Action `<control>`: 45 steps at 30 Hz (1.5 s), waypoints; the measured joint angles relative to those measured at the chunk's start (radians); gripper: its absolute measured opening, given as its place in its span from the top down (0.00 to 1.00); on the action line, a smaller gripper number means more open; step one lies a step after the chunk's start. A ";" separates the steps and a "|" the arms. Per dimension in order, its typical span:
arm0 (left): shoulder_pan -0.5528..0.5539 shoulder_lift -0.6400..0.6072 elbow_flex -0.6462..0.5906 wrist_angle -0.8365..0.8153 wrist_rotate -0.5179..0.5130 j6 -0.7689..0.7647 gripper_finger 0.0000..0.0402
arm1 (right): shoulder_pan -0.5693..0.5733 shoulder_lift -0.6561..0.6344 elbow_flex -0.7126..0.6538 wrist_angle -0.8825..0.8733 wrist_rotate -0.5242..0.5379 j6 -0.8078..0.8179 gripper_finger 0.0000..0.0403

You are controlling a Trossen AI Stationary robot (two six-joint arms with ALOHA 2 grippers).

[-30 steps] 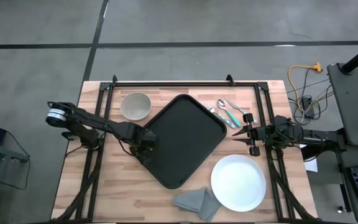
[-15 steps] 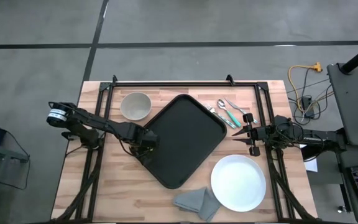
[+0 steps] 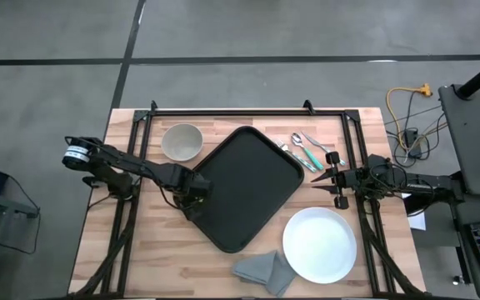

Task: Set up tray
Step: Put the yellow mug on the black serving tray, then put the white plate below the yellow cup on the black serving tray

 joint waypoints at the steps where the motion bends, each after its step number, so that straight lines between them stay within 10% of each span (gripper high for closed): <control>1: 0.000 0.000 0.001 -0.001 0.000 0.000 0.92 | 0.000 0.000 0.000 0.000 0.000 0.000 0.83; 45: 0.000 -0.001 0.424 -0.241 0.025 0.082 0.92 | 0.000 0.000 0.000 0.000 0.000 0.000 0.83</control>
